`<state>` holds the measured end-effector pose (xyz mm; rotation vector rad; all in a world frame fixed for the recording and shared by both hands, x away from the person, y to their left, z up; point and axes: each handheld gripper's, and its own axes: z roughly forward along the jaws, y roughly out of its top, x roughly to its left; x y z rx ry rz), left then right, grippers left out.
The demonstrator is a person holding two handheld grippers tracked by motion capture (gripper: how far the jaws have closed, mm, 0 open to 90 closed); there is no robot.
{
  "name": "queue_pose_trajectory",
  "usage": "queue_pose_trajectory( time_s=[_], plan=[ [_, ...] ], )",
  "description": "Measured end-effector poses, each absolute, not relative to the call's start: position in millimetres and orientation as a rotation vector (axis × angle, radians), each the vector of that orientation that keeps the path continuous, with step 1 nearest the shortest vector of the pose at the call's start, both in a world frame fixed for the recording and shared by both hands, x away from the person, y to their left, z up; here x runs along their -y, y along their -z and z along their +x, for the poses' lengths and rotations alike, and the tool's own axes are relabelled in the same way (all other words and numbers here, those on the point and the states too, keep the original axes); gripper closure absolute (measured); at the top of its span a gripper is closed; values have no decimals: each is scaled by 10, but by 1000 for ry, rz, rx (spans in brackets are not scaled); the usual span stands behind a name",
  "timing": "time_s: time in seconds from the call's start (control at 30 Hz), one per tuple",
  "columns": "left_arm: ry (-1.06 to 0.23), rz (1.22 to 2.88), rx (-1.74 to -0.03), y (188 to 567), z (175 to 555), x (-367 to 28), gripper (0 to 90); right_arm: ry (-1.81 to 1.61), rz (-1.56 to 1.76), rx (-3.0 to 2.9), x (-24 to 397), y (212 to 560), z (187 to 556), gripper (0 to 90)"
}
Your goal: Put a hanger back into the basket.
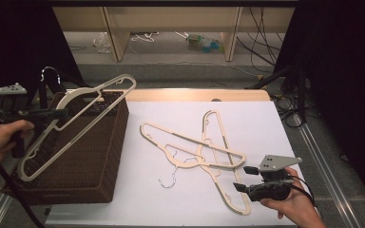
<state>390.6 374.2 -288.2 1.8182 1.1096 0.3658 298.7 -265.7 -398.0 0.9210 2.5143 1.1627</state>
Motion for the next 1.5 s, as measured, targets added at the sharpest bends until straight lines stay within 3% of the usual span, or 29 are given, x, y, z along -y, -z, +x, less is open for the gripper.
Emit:
queue_pose_trajectory(
  time_s=[0.63,1.5],
  plan=[
    [-333,1777,-1186,3233,3942,-4237,863,-1161,932,-2524,2664,4030,3002,330],
    [-175,1903,-1344,3910,4121,-4150,848,-1152,924,-2552,2629,4080,3024,330]
  ],
)
